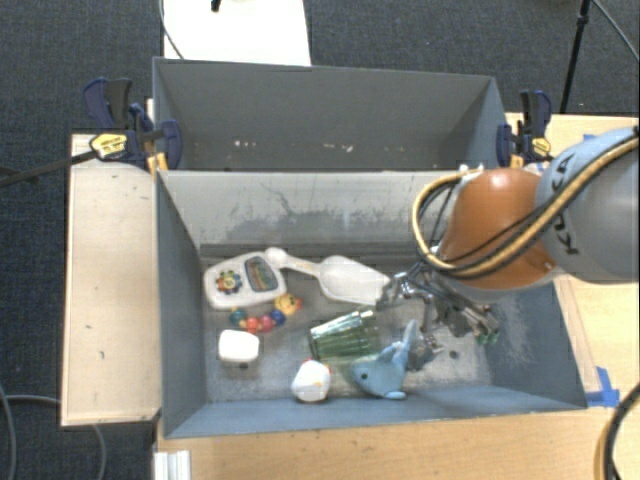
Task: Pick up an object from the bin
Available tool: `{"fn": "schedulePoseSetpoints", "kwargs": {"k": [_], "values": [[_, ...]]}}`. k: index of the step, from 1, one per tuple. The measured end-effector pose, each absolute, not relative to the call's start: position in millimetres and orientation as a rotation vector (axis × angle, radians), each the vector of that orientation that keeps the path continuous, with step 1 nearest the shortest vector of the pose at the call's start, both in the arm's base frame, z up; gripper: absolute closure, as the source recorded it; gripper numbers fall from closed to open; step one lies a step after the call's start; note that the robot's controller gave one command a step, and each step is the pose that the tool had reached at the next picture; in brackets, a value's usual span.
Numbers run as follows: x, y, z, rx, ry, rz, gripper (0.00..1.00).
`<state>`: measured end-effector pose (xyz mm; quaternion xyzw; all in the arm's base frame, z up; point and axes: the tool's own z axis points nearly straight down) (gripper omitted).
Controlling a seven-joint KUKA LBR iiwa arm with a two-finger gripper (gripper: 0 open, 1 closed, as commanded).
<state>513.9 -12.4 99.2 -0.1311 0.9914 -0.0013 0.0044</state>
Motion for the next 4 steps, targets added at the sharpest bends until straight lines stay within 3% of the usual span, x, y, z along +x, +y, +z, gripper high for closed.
{"fn": "schedulePoseSetpoints", "kwargs": {"k": [2,3,4], "values": [[515.0,12.8,114.1,-0.649,3.071,0.000,0.00],[510.3,46.1,79.5,-1.070,2.937,-0.007,0.00],[515.8,42.7,72.8,-1.022,2.963,0.006,1.00]]}}
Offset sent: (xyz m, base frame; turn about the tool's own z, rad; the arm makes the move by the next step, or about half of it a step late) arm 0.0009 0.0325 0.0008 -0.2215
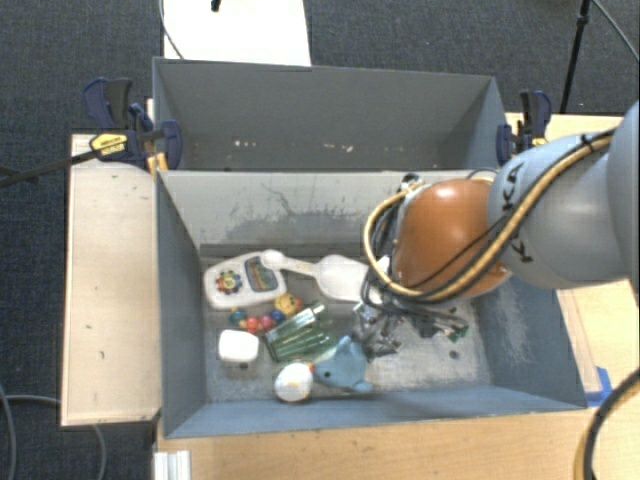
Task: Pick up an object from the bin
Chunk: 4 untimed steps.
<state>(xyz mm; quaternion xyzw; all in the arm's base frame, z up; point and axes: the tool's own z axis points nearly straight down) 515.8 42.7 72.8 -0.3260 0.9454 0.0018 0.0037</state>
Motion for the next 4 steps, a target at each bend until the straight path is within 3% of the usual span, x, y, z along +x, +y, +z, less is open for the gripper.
{"fn": "schedulePoseSetpoints", "kwargs": {"k": [2,4], "values": [[515.6,42.8,74.4,-1.023,2.963,0.005,1.00],[514.9,42.1,90.3,-1.023,2.968,0.001,1.00]]}}
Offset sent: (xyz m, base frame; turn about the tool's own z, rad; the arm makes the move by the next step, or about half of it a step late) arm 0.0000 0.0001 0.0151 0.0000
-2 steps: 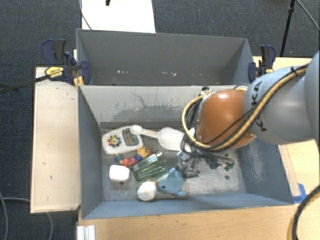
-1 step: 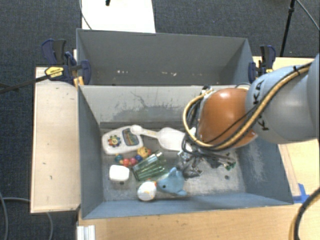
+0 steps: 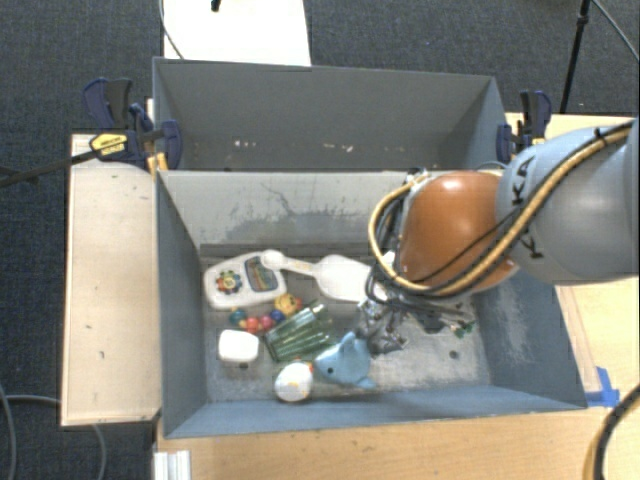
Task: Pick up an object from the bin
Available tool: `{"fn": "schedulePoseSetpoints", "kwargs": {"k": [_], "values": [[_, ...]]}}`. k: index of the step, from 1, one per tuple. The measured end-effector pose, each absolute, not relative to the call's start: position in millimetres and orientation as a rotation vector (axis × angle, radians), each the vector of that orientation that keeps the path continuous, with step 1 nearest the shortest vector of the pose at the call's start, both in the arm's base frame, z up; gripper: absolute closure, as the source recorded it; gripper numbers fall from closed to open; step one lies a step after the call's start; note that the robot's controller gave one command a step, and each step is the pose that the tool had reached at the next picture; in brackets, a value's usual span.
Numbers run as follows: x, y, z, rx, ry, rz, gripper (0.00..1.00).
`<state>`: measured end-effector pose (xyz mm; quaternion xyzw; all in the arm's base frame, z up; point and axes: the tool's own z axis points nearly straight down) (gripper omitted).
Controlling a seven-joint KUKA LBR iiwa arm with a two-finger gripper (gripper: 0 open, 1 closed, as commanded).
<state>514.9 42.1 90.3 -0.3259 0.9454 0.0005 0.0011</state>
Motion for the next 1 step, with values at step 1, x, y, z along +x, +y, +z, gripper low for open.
{"fn": "schedulePoseSetpoints", "kwargs": {"k": [1], "values": [[515.4,42.0,98.9,-1.020,2.967,0.001,1.00]]}}
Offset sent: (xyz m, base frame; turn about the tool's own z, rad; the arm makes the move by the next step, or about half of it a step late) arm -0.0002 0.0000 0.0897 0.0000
